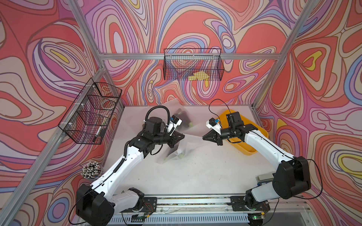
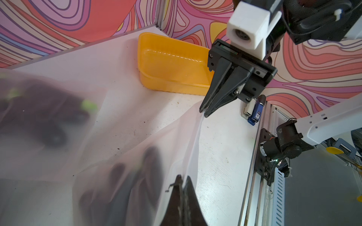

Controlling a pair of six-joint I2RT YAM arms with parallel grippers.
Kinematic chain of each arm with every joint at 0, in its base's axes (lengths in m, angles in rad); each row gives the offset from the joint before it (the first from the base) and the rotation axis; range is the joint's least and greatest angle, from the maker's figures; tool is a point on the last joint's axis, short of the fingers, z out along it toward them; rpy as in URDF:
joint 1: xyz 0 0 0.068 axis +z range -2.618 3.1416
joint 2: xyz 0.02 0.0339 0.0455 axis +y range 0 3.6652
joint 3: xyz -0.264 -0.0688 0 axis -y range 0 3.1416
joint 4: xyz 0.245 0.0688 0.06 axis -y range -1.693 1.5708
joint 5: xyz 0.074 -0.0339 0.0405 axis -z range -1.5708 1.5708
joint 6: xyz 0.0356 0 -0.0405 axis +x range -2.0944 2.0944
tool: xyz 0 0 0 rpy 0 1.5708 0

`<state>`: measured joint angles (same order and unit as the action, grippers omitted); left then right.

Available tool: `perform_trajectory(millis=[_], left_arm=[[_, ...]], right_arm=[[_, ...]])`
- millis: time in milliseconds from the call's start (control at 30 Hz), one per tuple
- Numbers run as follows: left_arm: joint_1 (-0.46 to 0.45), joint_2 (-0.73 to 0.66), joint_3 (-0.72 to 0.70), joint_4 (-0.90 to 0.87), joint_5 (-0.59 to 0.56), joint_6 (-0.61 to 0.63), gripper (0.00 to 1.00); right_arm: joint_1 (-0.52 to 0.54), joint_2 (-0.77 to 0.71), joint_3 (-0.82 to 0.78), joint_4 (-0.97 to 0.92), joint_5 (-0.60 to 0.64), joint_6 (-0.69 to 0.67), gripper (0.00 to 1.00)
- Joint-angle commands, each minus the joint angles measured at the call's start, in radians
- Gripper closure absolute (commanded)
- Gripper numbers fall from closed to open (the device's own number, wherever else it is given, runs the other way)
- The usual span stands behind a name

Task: Place the eggplant in a zip-top bag and seal the zipper
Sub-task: Zip the zipper on the zipper food storage bag.

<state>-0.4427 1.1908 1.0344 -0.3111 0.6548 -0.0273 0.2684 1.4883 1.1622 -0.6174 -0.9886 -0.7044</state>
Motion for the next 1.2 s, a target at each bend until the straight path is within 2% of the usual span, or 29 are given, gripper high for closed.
perform_trajectory(millis=[0,367,867,1167], left_arm=[[0.046,-0.048,0.054,0.004,-0.031,-0.002,1.00],[0.064,-0.090,0.049,-0.031,-0.051,0.004,1.00],[0.080,-0.102,0.040,-0.030,-0.061,-0.002,1.00],[0.087,-0.071,0.034,-0.007,-0.027,-0.020,1.00]], right_arm=[[-0.073,-0.004,-0.039,-0.103,0.182,0.003,0.96],[-0.147,-0.011,-0.070,-0.050,0.208,0.030,0.96],[-0.178,-0.012,-0.085,-0.062,0.271,0.024,0.96],[-0.190,0.003,-0.075,-0.031,0.251,0.042,0.96]])
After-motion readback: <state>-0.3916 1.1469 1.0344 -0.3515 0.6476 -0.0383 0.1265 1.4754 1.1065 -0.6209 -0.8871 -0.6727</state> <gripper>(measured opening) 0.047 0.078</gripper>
